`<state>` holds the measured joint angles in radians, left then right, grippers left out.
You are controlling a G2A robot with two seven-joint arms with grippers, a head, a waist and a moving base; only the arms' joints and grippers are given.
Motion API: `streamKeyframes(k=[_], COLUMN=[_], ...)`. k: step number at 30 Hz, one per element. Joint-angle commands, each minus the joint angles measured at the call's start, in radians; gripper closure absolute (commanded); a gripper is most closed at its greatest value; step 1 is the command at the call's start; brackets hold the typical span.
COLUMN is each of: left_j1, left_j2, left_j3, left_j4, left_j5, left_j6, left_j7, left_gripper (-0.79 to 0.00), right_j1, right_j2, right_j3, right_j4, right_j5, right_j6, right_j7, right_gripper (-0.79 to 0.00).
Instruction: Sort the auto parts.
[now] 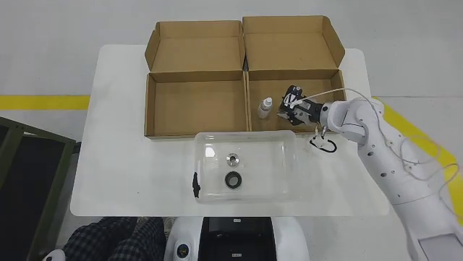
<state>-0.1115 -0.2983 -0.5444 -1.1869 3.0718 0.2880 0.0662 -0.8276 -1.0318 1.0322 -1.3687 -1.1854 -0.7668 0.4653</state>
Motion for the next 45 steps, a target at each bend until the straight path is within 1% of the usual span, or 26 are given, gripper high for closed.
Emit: streamKeyframes(k=[1, 6, 9, 10, 16, 20, 21, 22, 24, 29, 31, 41, 45], left_j1=[0.000, 0.000, 0.000, 0.000, 0.000, 0.000, 0.000, 0.000, 0.000, 0.000, 0.000, 0.000, 0.000], left_j2=[0.000, 0.000, 0.000, 0.000, 0.000, 0.000, 0.000, 0.000, 0.000, 0.000, 0.000, 0.000, 0.000], left_j3=[0.000, 0.000, 0.000, 0.000, 0.000, 0.000, 0.000, 0.000, 0.000, 0.000, 0.000, 0.000, 0.000], left_j4=[0.000, 0.000, 0.000, 0.000, 0.000, 0.000, 0.000, 0.000, 0.000, 0.000, 0.000, 0.000, 0.000], left_j5=[0.000, 0.000, 0.000, 0.000, 0.000, 0.000, 0.000, 0.000, 0.000, 0.000, 0.000, 0.000, 0.000], left_j6=[0.000, 0.000, 0.000, 0.000, 0.000, 0.000, 0.000, 0.000, 0.000, 0.000, 0.000, 0.000, 0.000], left_j7=[0.000, 0.000, 0.000, 0.000, 0.000, 0.000, 0.000, 0.000, 0.000, 0.000, 0.000, 0.000, 0.000], left_gripper=[-0.785, -0.785, -0.785, -0.785, -0.785, -0.785, -0.785, -0.785, -0.785, -0.785, -0.785, -0.785, -0.785], right_j1=[-0.005, -0.041, -0.075, -0.082, -0.169, -0.258, -0.280, -0.303, -0.345, -0.415, -0.428, -0.420, -0.407], right_j2=[0.003, 0.019, 0.029, 0.034, 0.058, 0.072, 0.075, 0.078, 0.081, 0.085, 0.084, 0.075, 0.073], right_j3=[0.012, 0.069, 0.113, 0.131, 0.221, 0.275, 0.285, 0.293, 0.292, 0.253, 0.227, 0.107, 0.072], right_j4=[-0.012, -0.079, -0.127, -0.147, -0.323, -0.455, -0.486, -0.516, -0.570, -0.637, -0.648, -0.621, -0.607], right_j5=[0.001, 0.013, 0.090, 0.090, 0.088, 0.078, 0.066, 0.054, 0.036, -0.006, -0.029, -0.123, -0.150], right_j6=[-0.003, -0.021, -0.086, -0.098, -0.109, -0.123, -0.125, -0.123, -0.139, -0.185, -0.194, -0.205, -0.222], right_j7=[-0.001, -0.019, -0.068, -0.064, -0.063, -0.073, -0.071, -0.070, -0.074, -0.088, -0.090, -0.098, -0.086], right_gripper=[-0.376, -0.388, -0.388, -0.388, -0.406, -0.462, -0.443, -0.403, -0.394, -0.440, -0.443, -0.440, -0.465])
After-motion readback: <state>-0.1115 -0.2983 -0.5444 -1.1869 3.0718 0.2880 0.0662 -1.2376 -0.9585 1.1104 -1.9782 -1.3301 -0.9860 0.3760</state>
